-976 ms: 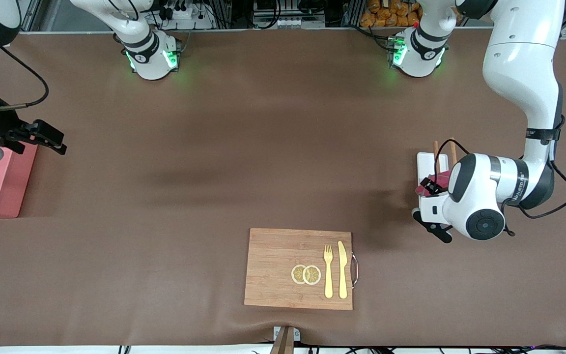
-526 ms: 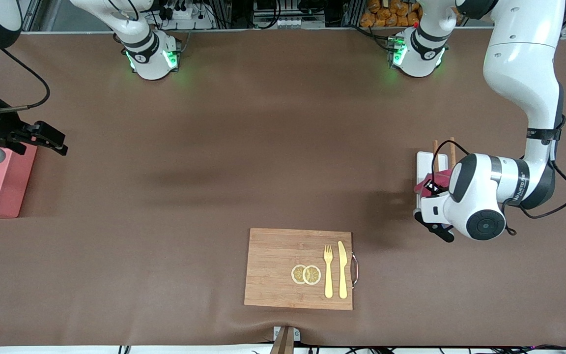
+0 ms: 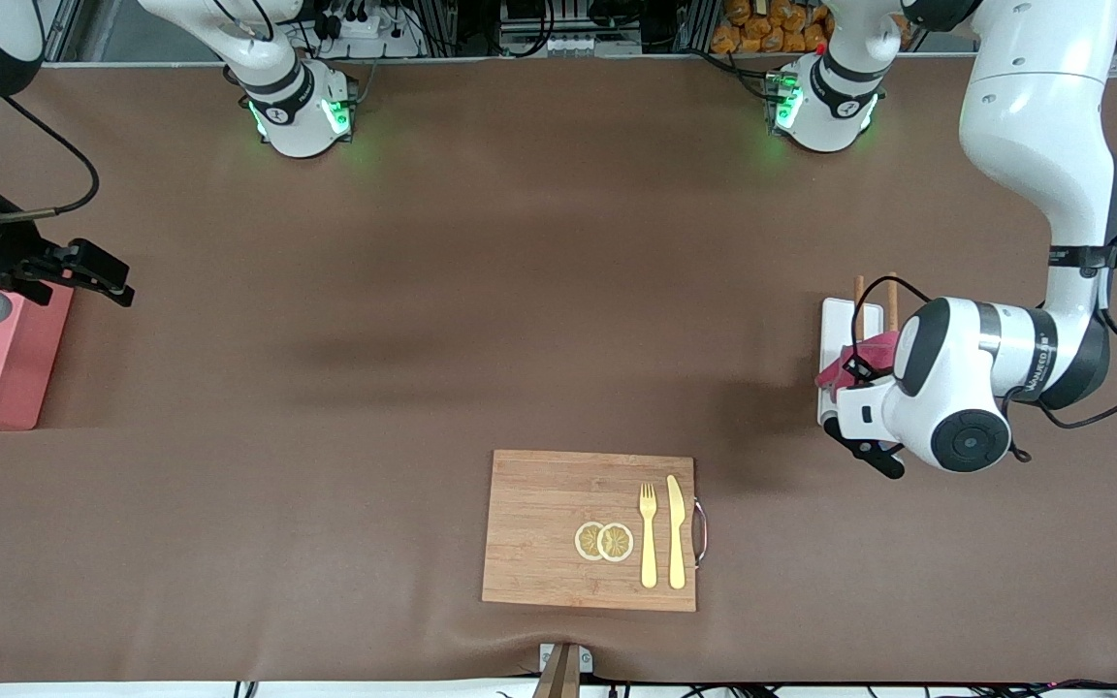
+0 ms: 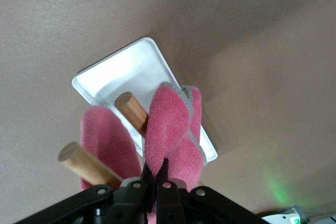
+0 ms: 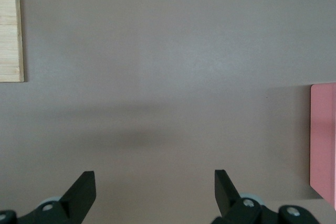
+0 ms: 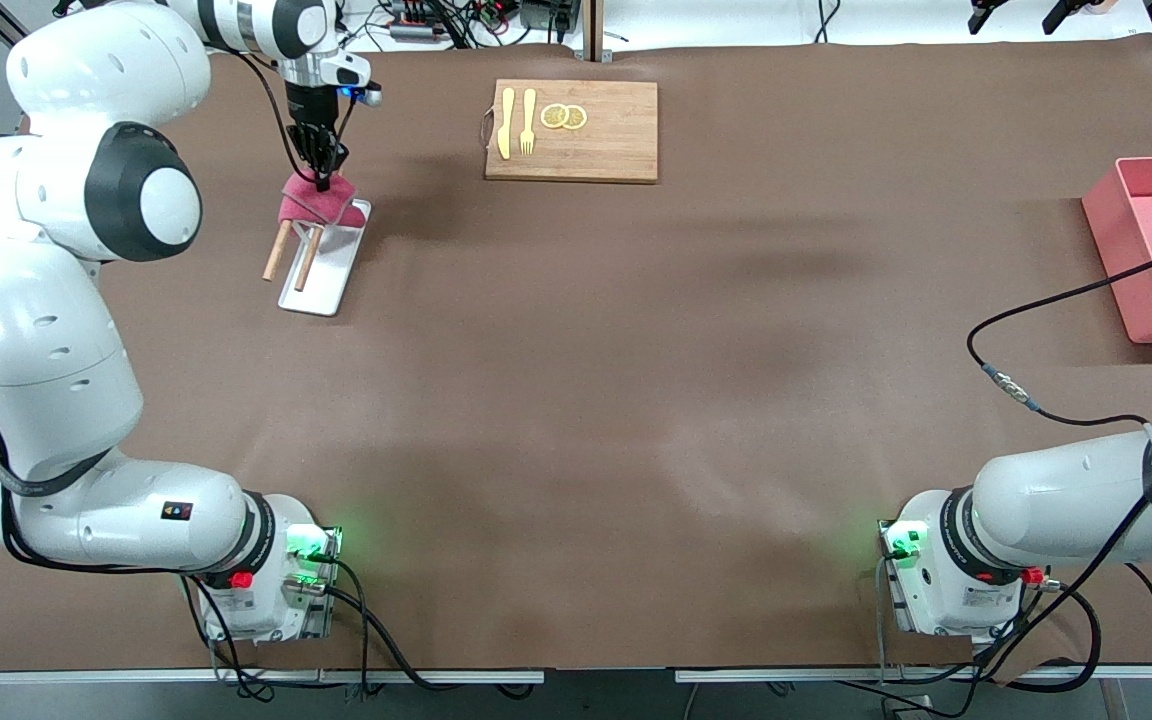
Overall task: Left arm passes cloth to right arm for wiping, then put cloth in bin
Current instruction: 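Close the left gripper on the pink cloth, then lift the cloth with the left gripper while the right gripper reaches toward it, then grasp the pink cloth with the right gripper from the left gripper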
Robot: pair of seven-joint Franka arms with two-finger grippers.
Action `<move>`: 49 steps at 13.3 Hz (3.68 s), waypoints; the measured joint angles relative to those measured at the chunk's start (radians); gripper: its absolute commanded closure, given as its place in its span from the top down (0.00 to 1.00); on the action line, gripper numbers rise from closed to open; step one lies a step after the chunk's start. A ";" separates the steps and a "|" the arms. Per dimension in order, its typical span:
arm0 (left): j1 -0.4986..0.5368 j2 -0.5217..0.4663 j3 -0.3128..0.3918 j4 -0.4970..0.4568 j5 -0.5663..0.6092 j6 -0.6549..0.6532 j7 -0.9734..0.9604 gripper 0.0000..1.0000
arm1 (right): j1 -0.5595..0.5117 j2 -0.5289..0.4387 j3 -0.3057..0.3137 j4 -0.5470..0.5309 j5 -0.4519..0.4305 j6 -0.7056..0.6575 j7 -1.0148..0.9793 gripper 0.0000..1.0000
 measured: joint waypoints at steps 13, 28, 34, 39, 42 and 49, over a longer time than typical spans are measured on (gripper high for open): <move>-0.003 -0.210 -0.099 0.066 -0.276 -0.035 -0.487 0.00 | 0.000 0.000 0.001 0.015 0.152 -0.080 0.211 1.00; -0.350 -0.159 -0.339 0.072 -0.294 0.629 -1.298 0.00 | 0.112 0.306 -0.005 0.053 0.890 -0.149 1.068 1.00; -0.430 -0.154 -0.339 0.079 -0.294 0.764 -1.419 0.00 | 0.228 0.356 0.004 0.058 0.927 -0.010 1.130 1.00; -0.431 -0.156 -0.339 0.083 -0.294 0.792 -1.430 0.00 | 0.308 0.363 0.004 0.053 0.927 0.009 1.144 0.41; -0.431 -0.156 -0.338 0.083 -0.294 0.793 -1.430 0.00 | 0.321 0.363 0.004 0.050 0.926 0.009 1.145 0.00; -0.427 -0.156 -0.334 0.085 -0.292 0.799 -1.430 1.00 | 0.320 0.363 -0.003 0.051 0.909 0.009 1.143 0.00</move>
